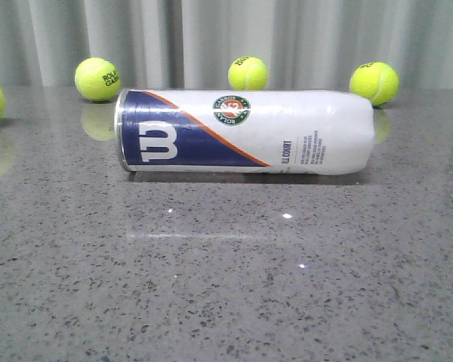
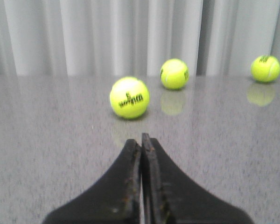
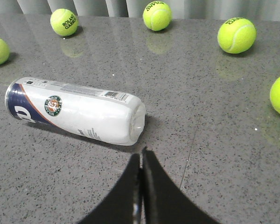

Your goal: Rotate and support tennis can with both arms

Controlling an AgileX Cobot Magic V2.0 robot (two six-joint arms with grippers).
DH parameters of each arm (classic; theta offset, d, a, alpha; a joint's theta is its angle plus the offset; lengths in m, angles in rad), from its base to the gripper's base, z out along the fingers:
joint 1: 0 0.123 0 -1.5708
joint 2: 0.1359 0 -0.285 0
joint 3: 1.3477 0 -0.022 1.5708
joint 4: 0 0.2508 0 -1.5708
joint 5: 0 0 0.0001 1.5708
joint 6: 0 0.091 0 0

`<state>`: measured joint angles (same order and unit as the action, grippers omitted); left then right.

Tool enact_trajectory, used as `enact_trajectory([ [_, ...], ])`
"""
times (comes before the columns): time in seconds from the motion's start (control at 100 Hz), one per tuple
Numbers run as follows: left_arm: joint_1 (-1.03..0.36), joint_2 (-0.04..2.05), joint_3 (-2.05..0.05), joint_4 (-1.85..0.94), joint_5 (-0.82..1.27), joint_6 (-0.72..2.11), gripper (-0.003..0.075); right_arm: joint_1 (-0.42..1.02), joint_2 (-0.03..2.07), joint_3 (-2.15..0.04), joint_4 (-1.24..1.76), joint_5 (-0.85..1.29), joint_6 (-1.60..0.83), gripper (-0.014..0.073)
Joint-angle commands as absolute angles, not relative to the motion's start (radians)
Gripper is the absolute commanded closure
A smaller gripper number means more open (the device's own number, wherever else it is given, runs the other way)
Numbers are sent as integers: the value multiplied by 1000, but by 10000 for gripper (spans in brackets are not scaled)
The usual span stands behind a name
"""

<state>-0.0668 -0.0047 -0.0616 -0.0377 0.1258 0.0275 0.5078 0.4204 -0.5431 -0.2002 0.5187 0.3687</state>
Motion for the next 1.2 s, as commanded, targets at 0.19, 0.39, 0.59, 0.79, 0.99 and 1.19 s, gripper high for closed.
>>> enact_trajectory([
  [0.19, -64, 19, -237, -69, 186, 9, 741, 503, 291, -499, -224, 469, 369, 650],
  [0.39, -64, 188, -394, -69, 442, 24, 741, 503, 291, -499, -224, 467, 369, 650],
  [0.59, -64, 405, -558, -69, 688, 47, 706, 503, 291, -499, -224, 467, 369, 650],
  [0.79, -64, 578, -668, -92, 743, 47, 344, 503, 291, -499, -224, 467, 369, 650],
  [0.99, -64, 722, -738, -284, 818, 54, 211, 503, 291, -499, -224, 467, 369, 650],
  [1.19, -64, 870, -757, -594, 907, 276, 211, 503, 291, -499, -224, 467, 369, 650],
])
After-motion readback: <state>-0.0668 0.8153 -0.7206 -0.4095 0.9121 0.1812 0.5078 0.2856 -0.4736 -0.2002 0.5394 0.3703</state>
